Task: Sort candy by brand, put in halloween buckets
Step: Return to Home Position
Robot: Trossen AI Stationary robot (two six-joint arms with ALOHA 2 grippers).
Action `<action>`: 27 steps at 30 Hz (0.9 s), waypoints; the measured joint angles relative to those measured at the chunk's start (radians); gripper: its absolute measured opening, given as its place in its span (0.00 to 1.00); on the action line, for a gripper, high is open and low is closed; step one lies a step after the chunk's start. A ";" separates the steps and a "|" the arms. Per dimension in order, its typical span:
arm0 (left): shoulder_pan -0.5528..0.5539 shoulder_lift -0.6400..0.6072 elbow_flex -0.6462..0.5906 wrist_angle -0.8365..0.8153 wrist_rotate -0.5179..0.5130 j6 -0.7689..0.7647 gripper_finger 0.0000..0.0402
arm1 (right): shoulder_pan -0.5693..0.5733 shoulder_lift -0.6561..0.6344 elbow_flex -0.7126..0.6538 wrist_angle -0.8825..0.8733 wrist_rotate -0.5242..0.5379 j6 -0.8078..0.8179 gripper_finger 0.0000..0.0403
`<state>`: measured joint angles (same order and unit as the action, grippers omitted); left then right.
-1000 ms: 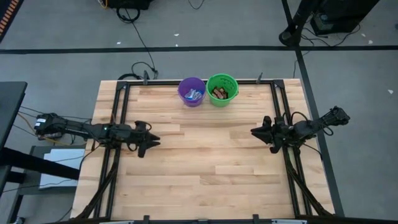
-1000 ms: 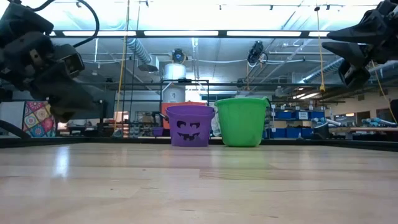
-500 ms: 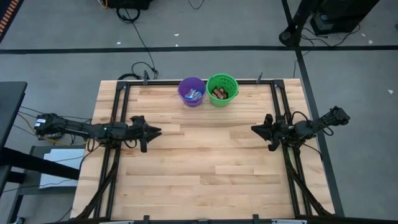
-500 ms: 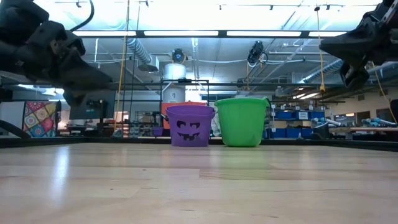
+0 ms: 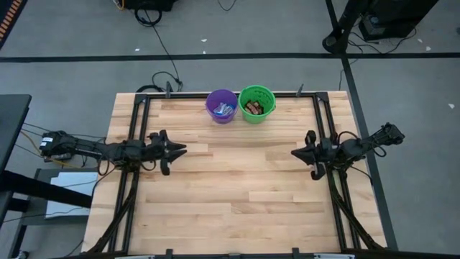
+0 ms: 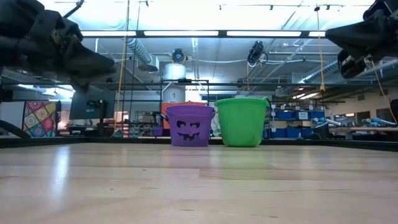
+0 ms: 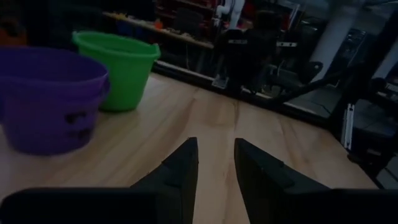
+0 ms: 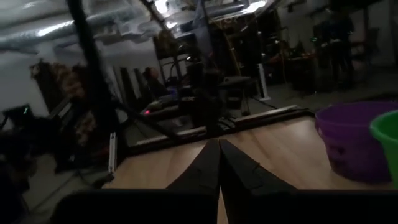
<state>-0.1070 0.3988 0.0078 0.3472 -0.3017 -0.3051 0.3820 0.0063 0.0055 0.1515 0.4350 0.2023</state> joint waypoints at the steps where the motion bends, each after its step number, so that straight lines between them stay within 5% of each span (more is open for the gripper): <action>1: 0.000 0.000 0.000 0.007 0.008 0.018 0.27 | 0.000 0.000 0.000 -0.005 -0.016 -0.016 0.04; 10: 0.000 0.000 0.000 0.016 0.127 0.146 0.27 | 0.005 0.000 0.000 -0.042 -0.195 -0.038 0.02; 27: 0.000 -0.030 -0.001 0.196 0.042 0.193 0.27 | 0.015 0.000 0.000 0.073 -0.107 -0.113 0.02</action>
<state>-0.1070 0.3688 0.0071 0.5430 -0.2600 -0.1120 0.3969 0.0059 0.0059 0.2249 0.3276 0.0895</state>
